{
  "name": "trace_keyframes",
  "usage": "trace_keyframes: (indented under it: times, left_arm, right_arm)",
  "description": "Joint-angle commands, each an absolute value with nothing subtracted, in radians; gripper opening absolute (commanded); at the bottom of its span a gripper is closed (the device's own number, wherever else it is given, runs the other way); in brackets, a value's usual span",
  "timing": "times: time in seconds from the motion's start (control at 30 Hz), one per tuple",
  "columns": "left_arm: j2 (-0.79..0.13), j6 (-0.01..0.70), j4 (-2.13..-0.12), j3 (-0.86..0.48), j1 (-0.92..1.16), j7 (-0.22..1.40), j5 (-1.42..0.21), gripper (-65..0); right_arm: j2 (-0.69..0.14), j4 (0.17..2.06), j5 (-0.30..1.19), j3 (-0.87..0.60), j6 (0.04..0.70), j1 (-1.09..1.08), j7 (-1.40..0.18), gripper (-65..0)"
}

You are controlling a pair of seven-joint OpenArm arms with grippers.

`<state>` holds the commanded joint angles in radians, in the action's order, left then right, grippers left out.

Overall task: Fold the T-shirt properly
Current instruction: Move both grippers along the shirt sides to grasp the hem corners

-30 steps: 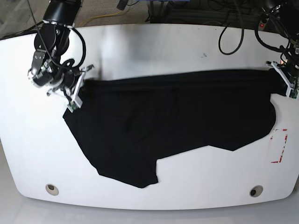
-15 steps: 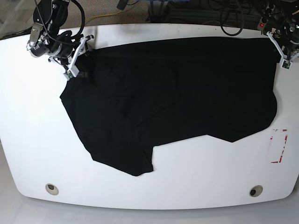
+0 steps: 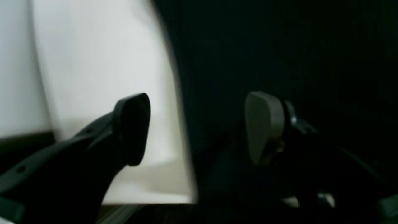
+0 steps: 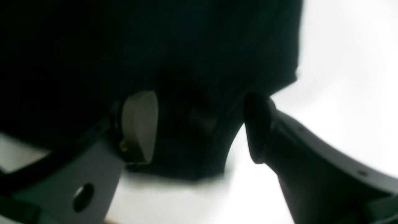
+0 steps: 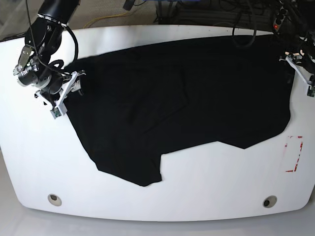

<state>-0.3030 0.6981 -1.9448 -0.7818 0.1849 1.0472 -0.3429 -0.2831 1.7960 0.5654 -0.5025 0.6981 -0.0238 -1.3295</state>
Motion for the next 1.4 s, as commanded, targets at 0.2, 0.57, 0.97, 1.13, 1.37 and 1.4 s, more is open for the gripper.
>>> trace_keyframes:
  times: [0.2,0.57,0.97,1.13,1.37,1.4]
  left_arm:
    - [-0.306,0.662,-1.774,-0.788,-0.001,1.047,-0.343,-20.0]
    - [-0.337,0.538,-1.483,-0.782,-0.206,1.015,-0.344,-19.9]
    - [-0.384,0.538,-1.274,-0.717,-0.252,0.848,-0.343,-20.0]
    - [-0.386,0.463,-1.273,-0.687,-0.254,0.791,-0.343,-19.9]
    - [-0.383,0.371,-1.239,-0.68,-0.269,0.742,-0.343,-19.6]
    - [-0.384,0.352,-1.218,-0.673,-0.289,0.73,-0.343,-19.6]
  right_arm:
    - [-0.305,1.601,0.564,-0.499,0.698,-0.17,-1.326,-22.7]
    - [-0.429,1.087,0.564,-0.309,0.698,-0.441,-1.009,-22.7]
    - [-0.509,0.564,0.564,0.018,0.698,-0.631,-0.538,-22.7]
    - [-0.498,0.487,0.564,0.077,0.698,-0.63,-0.453,-23.0]
    - [-0.427,0.489,0.564,0.079,0.698,-0.601,-0.455,-23.5]
    - [-0.42,0.489,0.564,0.079,0.698,-0.601,-0.455,-23.5]
